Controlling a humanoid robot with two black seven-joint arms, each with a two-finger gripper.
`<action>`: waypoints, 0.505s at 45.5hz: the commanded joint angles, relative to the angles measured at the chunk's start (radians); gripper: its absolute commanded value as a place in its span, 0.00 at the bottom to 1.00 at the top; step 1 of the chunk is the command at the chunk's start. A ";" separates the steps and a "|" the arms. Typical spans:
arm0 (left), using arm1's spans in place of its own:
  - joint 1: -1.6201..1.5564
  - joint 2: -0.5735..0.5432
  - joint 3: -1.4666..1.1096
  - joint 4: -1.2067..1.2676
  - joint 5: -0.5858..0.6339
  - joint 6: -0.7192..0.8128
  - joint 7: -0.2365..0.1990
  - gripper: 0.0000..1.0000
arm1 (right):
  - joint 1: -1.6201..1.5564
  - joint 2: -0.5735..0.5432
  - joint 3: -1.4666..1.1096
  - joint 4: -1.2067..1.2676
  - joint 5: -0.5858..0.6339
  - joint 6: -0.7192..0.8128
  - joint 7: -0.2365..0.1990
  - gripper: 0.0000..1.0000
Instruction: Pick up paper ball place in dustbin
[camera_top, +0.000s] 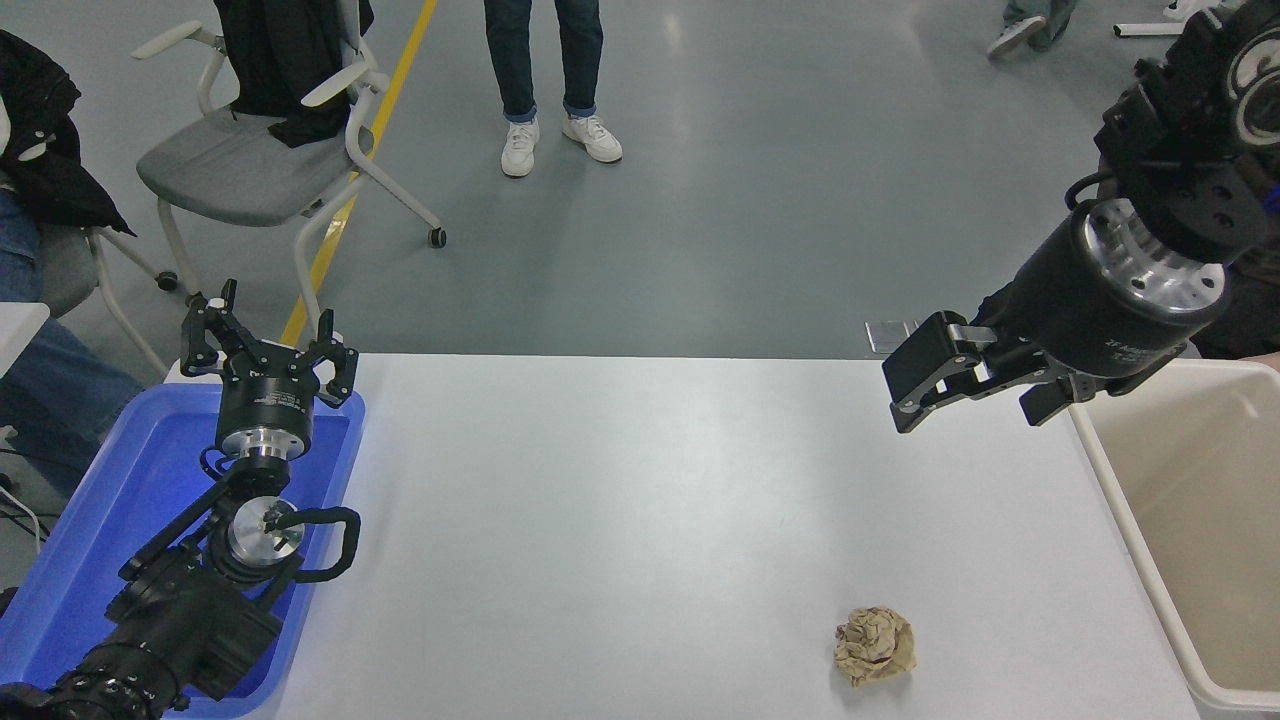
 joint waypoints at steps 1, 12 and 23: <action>0.000 0.000 -0.003 0.000 0.000 0.000 0.003 0.99 | -0.052 0.008 0.010 -0.009 -0.019 -0.025 -0.001 1.00; 0.000 0.000 0.000 0.000 0.000 0.000 0.000 0.99 | -0.144 0.027 0.042 -0.030 -0.049 -0.100 -0.001 1.00; 0.000 0.000 0.000 0.000 0.000 0.000 -0.001 0.99 | -0.334 0.001 0.084 -0.039 -0.054 -0.149 0.002 1.00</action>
